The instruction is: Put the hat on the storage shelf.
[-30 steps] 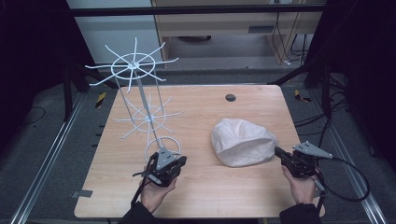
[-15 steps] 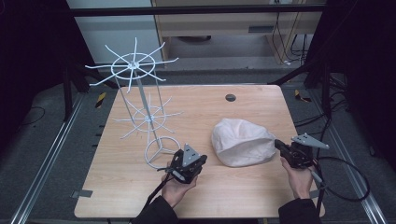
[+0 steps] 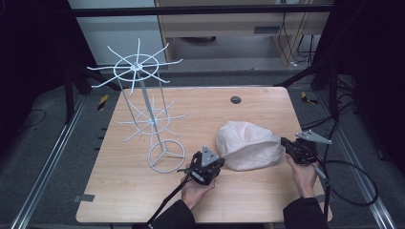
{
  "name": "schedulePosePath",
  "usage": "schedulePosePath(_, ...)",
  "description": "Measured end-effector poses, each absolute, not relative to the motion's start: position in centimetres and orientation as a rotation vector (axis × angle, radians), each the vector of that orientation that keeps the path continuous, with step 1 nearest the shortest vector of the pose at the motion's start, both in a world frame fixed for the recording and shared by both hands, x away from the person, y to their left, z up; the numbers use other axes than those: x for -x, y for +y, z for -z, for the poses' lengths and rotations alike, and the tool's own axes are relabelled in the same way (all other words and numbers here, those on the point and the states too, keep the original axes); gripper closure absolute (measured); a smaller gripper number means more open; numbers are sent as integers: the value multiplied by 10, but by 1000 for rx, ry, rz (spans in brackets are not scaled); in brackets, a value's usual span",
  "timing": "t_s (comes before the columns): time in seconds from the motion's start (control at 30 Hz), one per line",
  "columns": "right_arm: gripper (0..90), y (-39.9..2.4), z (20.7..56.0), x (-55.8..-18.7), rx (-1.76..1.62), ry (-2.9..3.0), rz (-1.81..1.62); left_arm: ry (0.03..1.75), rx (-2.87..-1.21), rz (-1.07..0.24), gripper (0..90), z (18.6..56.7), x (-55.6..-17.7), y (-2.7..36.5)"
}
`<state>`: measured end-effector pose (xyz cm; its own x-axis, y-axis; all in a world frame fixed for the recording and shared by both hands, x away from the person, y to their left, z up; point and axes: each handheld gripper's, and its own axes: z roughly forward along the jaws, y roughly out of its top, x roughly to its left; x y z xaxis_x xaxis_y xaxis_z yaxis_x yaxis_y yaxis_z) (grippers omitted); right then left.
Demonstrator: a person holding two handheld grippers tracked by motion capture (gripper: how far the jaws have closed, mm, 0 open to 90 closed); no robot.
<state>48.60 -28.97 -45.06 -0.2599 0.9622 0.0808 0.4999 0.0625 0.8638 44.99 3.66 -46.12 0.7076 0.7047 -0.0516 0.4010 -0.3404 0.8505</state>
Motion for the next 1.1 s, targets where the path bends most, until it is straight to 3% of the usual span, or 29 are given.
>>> schedulePosePath(0.53,900,-294,470,-524,-1506,1818,-1036,846,-1991,-397,898,477,-459,14)
schedulePosePath(1.1,900,-293,473,-501,-1459,1959,-990,903,-1997,-415,899,483,-474,24)
